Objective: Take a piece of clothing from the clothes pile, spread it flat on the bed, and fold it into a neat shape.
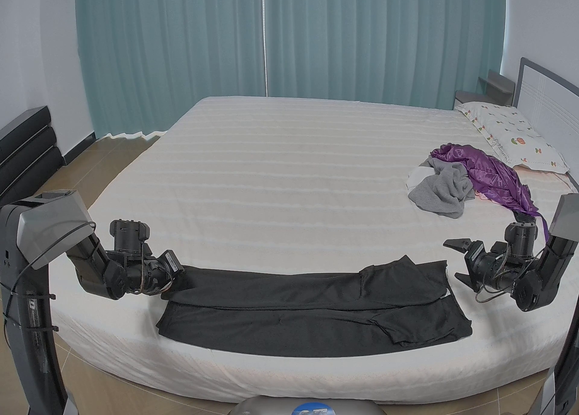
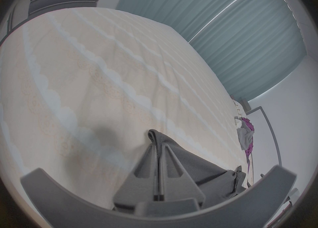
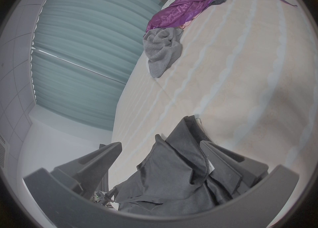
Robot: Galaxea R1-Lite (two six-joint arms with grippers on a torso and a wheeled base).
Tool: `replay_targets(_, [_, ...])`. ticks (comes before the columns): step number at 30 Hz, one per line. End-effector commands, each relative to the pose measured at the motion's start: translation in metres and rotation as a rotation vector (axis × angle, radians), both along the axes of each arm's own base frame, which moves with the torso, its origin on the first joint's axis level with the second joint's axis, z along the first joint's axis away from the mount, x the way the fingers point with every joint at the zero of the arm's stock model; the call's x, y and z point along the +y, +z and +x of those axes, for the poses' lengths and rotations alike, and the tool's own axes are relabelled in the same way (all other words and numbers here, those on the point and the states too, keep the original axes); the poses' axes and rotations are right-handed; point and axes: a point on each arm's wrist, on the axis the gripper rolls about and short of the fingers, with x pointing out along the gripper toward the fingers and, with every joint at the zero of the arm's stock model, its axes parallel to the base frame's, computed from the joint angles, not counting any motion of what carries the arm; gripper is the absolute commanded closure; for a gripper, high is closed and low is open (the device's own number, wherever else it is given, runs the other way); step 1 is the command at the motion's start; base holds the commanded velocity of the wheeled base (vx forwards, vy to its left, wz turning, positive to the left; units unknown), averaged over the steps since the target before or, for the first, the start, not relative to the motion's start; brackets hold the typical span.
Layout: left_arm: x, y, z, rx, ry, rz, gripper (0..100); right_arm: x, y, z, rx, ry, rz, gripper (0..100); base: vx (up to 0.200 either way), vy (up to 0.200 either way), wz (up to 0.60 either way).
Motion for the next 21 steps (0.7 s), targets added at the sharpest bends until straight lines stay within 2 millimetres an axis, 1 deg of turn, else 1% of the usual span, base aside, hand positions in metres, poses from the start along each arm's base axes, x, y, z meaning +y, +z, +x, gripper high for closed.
replay_targets(1, [0.002,0.0,0.001,0.0,0.01,-0.005,100,0.001,0.001,0.003,-0.009,0.005,0.0,0,0.0,0.0,0.0])
replay_targets(7, [0.002,0.001,0.001,-0.001,0.021,-0.018,100,0.0,-0.002,0.006,-0.008,-0.001,-0.001,0,0.0,0.0,0.0])
replay_targets(8, [0.002,0.001,0.001,-0.001,0.021,-0.018,0,0.0,-0.002,0.007,-0.008,-0.001,-0.001,0,0.0,0.0,0.0])
replay_targets(13, [0.002,0.002,0.001,-0.002,0.024,-0.021,0,-0.001,-0.006,0.012,-0.007,-0.021,-0.013,0,0.0,0.0,0.0])
replay_targets(16, [0.002,0.004,0.003,-0.004,0.043,-0.044,0,-0.001,-0.004,0.016,-0.017,-0.032,-0.022,0,0.0,0.0,0.0])
replay_targets(21, [0.011,0.016,0.004,-0.026,0.094,-0.082,0,-0.003,-0.007,0.022,-0.02,-0.054,-0.036,0,0.0,0.0,0.0])
